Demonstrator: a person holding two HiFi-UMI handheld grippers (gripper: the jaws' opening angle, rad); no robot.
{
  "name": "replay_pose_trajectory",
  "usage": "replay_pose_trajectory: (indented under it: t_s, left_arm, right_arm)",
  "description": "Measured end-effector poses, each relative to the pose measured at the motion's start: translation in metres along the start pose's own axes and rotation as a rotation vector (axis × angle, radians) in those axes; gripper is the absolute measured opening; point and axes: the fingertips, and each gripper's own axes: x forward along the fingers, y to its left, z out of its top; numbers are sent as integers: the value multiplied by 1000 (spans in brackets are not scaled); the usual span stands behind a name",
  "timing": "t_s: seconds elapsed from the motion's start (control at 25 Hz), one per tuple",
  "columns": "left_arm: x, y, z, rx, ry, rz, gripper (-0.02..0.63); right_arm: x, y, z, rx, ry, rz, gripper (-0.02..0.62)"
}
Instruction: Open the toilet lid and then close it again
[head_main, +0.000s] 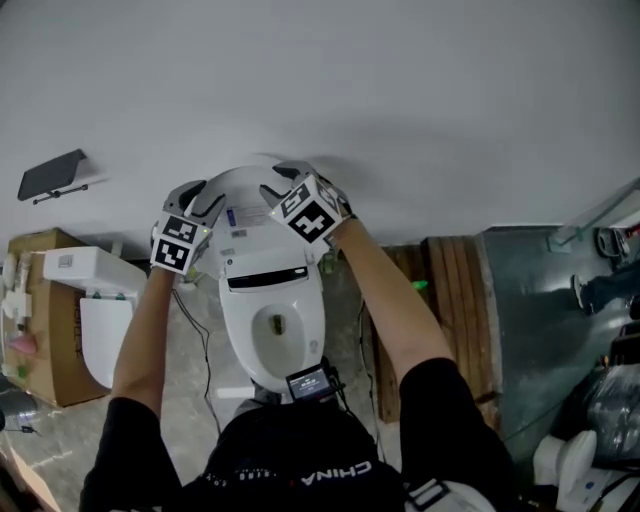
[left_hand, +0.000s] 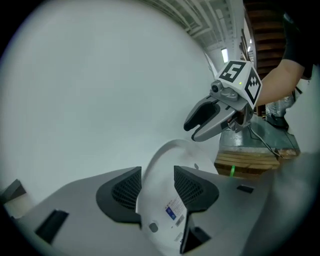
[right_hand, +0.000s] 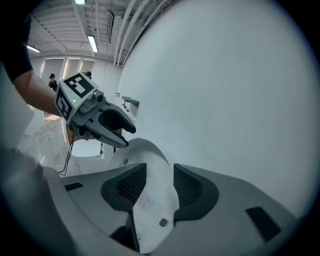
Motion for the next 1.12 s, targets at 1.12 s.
replay_pose_trajectory:
  t_s: [1.12]
  left_arm:
    - [5, -30, -11, 118, 108, -230, 172]
  right_arm:
    - [6, 24, -32, -73, 125, 220, 176]
